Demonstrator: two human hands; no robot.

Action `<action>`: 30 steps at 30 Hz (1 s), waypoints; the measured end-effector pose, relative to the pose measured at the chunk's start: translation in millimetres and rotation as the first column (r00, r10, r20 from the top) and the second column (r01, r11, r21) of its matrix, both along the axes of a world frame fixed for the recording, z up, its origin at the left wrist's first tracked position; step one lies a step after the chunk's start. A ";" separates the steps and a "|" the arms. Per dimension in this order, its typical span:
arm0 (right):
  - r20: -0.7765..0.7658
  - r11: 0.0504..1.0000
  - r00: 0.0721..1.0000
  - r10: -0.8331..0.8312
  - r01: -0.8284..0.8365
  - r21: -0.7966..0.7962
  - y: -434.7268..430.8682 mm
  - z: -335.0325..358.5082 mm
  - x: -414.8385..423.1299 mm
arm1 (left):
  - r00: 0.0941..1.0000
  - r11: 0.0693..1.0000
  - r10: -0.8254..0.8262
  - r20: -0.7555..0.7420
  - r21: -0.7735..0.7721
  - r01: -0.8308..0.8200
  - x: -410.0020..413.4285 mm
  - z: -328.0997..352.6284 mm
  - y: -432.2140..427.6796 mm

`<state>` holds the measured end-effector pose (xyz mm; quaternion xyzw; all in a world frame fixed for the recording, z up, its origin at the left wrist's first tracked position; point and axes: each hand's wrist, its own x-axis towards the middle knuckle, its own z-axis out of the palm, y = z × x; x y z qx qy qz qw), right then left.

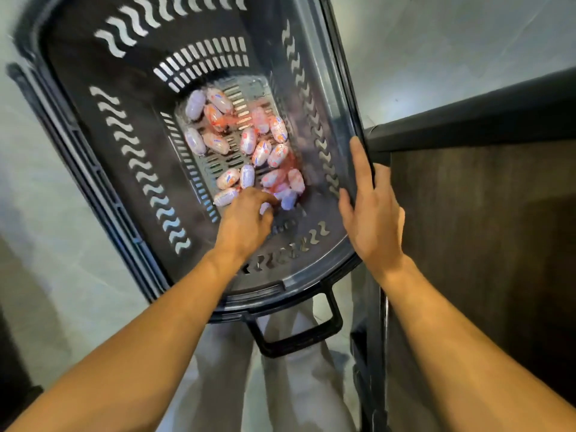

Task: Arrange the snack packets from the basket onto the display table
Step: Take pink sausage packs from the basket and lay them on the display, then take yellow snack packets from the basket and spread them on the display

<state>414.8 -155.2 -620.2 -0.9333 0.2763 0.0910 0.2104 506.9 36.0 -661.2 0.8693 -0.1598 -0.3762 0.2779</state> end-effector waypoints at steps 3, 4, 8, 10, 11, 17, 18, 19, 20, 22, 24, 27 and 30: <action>-0.126 0.998 0.991 0.054 -0.056 -0.014 0.3 27.1 5.9 | 1.000 0.996 -0.028 0.014 0.089 0.027 4.6 47.5 15.0; -0.165 0.997 0.984 0.061 -0.068 -0.036 0.3 41.9 10.3 | 0.999 0.994 -0.027 0.019 0.104 0.025 8.5 66.9 19.5; -0.211 0.995 0.975 0.072 -0.084 -0.049 5.3 130.8 33.7 | 0.997 0.988 -0.061 0.053 0.142 0.052 31.2 161.0 26.6; -0.215 0.988 0.972 0.100 -0.123 -0.096 9.1 184.9 41.1 | 0.989 0.988 -0.090 0.121 0.134 0.074 42.7 218.8 27.1; -0.198 0.984 0.973 0.118 -0.142 -0.111 11.1 213.9 42.7 | 0.982 0.988 -0.107 0.158 0.125 0.087 47.9 250.0 27.3; -0.219 0.942 0.950 0.222 -0.267 -0.202 25.9 391.5 29.5 | 0.905 0.968 -0.250 0.345 0.095 0.231 61.4 434.5 30.0; -0.206 0.941 0.956 0.208 -0.253 -0.225 29.5 416.7 24.7 | 0.887 0.964 -0.266 0.377 0.083 0.254 61.3 459.7 30.3; -0.178 0.940 0.965 0.190 -0.231 -0.250 33.2 438.6 17.9 | 0.875 0.960 -0.275 0.399 0.065 0.272 59.5 481.1 30.9; -0.154 0.941 0.973 0.169 -0.206 -0.269 36.9 461.6 11.3 | 0.867 0.958 -0.276 0.415 0.042 0.285 57.4 501.9 30.9; -0.122 0.943 0.987 0.107 -0.139 -0.302 45.4 502.8 -4.3 | 0.834 0.938 -0.309 0.458 0.003 0.346 53.4 532.6 31.3; -0.085 0.943 0.996 0.017 -0.045 -0.331 57.1 533.7 -25.1 | 0.776 0.898 -0.368 0.512 -0.021 0.440 48.8 551.9 31.8; 0.005 0.925 0.988 -0.152 0.144 -0.352 77.4 569.8 -60.2 | 0.665 0.793 -0.483 0.570 -0.037 0.608 41.9 573.2 27.8; 0.076 0.883 0.944 -0.321 0.327 -0.336 101.1 593.4 -99.7 | 0.546 0.666 -0.565 0.619 -0.049 0.744 23.6 592.2 20.2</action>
